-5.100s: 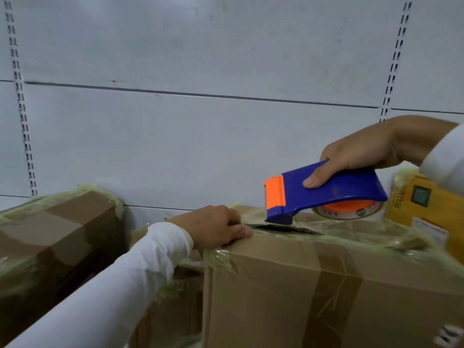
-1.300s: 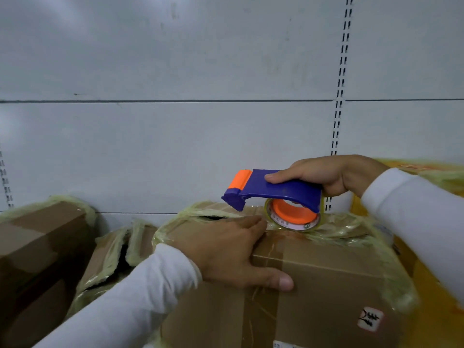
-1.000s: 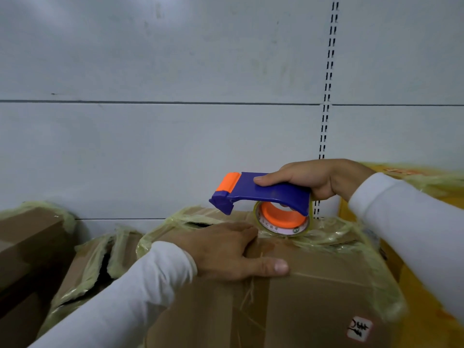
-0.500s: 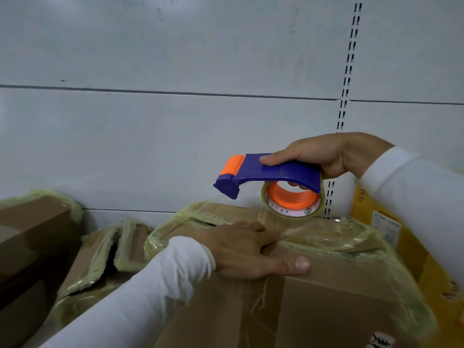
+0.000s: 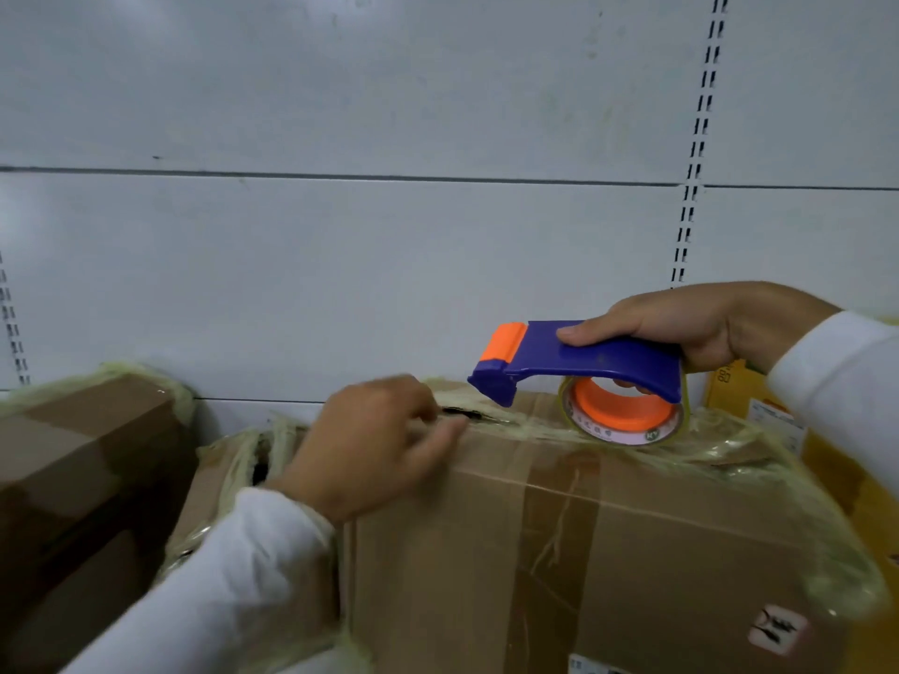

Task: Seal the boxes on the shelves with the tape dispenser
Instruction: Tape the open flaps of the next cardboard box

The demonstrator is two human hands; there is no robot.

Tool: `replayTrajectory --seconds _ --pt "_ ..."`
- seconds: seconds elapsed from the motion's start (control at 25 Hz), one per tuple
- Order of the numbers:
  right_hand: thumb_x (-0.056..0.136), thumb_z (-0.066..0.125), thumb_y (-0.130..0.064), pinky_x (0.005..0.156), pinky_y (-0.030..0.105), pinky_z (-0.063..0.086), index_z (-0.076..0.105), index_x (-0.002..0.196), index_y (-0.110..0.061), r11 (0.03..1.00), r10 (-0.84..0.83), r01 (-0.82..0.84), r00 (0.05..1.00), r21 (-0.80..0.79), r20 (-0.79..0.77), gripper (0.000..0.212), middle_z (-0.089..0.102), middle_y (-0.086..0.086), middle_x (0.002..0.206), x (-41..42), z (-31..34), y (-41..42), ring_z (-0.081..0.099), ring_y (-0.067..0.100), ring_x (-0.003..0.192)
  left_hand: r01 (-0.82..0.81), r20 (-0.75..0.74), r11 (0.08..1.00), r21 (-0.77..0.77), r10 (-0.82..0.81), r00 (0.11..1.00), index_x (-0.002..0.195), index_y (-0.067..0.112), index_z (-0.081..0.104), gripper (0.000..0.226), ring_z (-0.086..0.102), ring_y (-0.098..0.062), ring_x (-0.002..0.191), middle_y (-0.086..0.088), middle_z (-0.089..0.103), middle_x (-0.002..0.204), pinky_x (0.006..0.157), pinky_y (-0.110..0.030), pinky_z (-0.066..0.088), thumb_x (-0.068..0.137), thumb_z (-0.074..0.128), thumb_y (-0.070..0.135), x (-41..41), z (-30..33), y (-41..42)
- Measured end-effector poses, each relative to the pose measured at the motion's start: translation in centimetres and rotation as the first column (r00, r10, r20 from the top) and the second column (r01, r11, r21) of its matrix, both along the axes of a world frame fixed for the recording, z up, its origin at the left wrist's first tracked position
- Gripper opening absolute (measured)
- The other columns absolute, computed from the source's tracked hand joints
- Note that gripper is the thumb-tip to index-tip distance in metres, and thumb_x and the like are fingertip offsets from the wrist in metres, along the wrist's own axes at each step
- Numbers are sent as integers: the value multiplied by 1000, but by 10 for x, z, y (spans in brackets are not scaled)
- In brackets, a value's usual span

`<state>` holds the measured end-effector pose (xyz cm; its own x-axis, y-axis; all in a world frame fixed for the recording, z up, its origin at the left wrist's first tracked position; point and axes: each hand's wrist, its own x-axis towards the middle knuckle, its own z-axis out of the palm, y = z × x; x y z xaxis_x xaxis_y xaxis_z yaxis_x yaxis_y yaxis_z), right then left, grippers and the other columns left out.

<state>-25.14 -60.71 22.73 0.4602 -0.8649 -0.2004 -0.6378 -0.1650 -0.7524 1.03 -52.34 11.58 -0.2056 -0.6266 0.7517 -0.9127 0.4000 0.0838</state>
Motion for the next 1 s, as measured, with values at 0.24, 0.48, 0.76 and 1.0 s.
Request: replayTrajectory --seconds 0.24,0.48,0.76,1.0 --pt "62 73 -51 43 21 49 79 63 -19 999 -23 23 1000 24 -21 33 71 3 64 0 -2 9 64 12 49 -16 115 716 698 -90 989 149 30 18 66 9 -4 144 11 15 158 111 -21 6 92 38 56 31 15 -43" --pt "67 73 -50 45 21 48 78 61 -17 997 -66 71 988 28 -141 34 71 3 65 9 6 26 64 13 49 -24 158 703 711 -125 979 147 42 20 57 7 0 143 18 17 156 115 -25 2 92 31 53 39 13 -49" --pt "53 84 -62 51 28 49 75 84 -1 962 -261 272 936 15 -237 69 67 18 69 -72 20 76 62 23 53 63 188 714 698 -267 945 148 36 21 51 6 3 141 20 16 155 105 -14 -2 98 28 45 47 12 -62" --pt "69 75 -52 45 23 48 77 67 -14 971 -226 234 965 43 -134 38 70 7 66 -64 10 86 63 15 50 -17 236 702 712 -216 948 144 41 27 44 12 -2 143 17 20 155 112 -19 0 101 30 37 52 25 -56"
